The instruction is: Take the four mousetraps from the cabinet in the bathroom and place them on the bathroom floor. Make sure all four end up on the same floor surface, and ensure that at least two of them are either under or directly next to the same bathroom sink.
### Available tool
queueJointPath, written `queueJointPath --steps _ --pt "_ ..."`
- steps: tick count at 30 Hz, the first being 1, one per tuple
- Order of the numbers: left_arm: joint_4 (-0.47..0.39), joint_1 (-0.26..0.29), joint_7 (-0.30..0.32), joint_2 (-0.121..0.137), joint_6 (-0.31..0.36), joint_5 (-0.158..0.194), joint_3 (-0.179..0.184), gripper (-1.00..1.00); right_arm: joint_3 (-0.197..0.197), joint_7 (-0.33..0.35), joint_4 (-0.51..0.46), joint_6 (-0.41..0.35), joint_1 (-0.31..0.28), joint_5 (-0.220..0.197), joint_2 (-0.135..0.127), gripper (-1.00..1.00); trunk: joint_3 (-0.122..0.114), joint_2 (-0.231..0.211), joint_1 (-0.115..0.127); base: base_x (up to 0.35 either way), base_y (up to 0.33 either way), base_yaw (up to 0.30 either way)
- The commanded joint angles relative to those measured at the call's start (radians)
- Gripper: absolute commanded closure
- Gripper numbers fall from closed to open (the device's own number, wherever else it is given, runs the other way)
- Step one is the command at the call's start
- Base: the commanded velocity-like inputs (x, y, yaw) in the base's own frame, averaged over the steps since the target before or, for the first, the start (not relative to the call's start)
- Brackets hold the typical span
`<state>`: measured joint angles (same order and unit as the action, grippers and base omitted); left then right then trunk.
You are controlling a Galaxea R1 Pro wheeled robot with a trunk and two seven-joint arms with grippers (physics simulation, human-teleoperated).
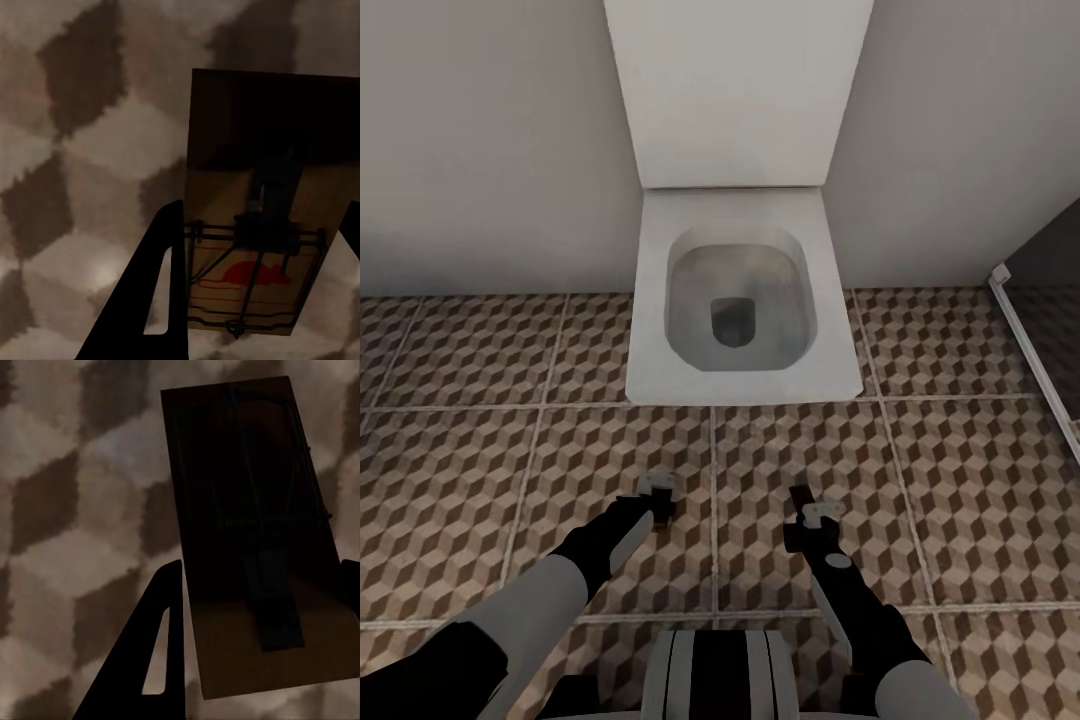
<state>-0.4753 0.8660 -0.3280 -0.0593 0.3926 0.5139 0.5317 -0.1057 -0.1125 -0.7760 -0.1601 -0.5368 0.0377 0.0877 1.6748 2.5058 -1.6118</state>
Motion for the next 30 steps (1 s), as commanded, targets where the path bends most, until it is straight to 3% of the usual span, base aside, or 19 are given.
queueJointPath --steps 1,14,18,23,30 --pt "-0.002 0.001 -0.011 0.001 0.003 0.009 0.008 1.0 -0.003 -0.006 -0.001 -0.003 0.0 0.002 -0.001 1.0 0.001 0.0 0.0 0.0 0.0 0.0" --pt "-0.002 -0.009 -0.006 -0.002 -0.01 0.008 0.013 1.0 -0.006 -0.004 0.002 0.06 0.0 0.002 -0.005 1.0 0.001 0.0 0.0 0.0 0.0 0.0" --pt "-0.001 -0.022 -0.005 0.0 -0.076 0.008 0.028 1.0 -0.018 -0.004 0.002 0.073 0.0 0.002 -0.008 1.0 0.001 0.0 0.0 0.0 0.0 0.0" --pt "0.01 -0.041 -0.004 0.003 -0.187 0.009 0.076 1.0 -0.024 -0.004 0.002 0.082 0.0 0.002 -0.009 1.0 0.001 0.0 0.0 0.0 0.0 0.0" --pt "0.027 -0.047 -0.005 0.004 -0.221 0.009 0.106 1.0 -0.025 -0.004 0.003 0.085 0.0 0.002 -0.009 1.0 0.001 0.0 0.0 0.0 0.0 0.0"
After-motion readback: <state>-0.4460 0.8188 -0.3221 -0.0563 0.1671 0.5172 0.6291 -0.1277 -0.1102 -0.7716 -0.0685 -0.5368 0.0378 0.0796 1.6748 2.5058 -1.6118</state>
